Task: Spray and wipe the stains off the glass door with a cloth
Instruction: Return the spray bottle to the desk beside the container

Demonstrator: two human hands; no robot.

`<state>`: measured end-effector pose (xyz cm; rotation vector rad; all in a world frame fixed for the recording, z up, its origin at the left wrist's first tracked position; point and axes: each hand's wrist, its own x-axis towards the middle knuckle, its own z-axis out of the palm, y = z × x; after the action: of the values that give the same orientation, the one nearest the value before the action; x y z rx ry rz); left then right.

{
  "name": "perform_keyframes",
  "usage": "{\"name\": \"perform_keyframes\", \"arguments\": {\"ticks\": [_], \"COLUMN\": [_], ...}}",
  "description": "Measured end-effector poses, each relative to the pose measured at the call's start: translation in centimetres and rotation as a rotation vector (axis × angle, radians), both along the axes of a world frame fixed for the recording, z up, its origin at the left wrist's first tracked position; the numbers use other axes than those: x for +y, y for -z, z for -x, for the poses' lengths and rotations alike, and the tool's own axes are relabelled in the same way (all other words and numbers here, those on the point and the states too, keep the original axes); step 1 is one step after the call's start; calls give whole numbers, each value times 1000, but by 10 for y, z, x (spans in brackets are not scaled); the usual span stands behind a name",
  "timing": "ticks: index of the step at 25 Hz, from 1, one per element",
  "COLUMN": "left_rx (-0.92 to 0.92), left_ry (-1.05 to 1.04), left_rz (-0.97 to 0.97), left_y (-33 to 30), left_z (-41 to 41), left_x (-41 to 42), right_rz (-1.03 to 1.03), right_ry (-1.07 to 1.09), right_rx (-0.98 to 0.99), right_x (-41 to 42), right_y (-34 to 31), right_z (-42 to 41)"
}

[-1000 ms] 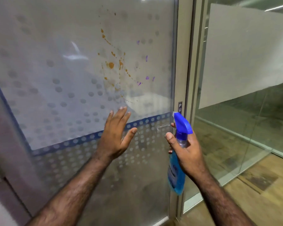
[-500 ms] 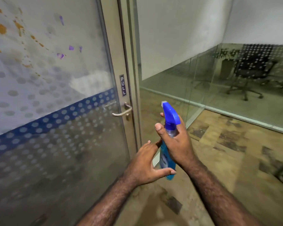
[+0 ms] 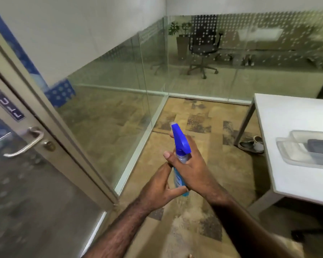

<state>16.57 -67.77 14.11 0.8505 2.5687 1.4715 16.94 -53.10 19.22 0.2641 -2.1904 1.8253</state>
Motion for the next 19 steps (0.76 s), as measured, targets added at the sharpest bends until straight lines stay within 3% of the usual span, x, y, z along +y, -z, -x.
{"name": "perform_keyframes", "arguments": {"ticks": [3,10,19], "left_rx": [-49,-55,-94], "left_ry": [103,284,525], "left_rz": [10,44,80], "left_y": [13,40,58], "left_z": [21,53,72], "left_x": [53,179,313], "right_rz": [-36,-129,-224], "right_ry": [-9,194,469], "right_rx": [-95,-245,-355], "right_x": [65,204,315], "right_y": [12,33,36], "right_z": [0,-25,-63]}}
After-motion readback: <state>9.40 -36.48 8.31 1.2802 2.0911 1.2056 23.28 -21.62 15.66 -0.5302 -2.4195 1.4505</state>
